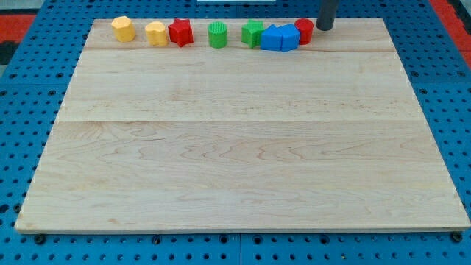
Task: Push red circle towards bottom center of the board
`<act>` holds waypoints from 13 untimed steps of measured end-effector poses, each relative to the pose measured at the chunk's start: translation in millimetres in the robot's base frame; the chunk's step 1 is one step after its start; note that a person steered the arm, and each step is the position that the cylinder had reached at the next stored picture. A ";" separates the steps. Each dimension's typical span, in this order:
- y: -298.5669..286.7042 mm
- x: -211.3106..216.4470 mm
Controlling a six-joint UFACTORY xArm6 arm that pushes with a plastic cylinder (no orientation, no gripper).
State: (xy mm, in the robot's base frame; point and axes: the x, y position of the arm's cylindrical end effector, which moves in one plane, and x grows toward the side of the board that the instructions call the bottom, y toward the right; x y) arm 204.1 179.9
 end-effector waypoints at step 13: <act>-104.1 241.2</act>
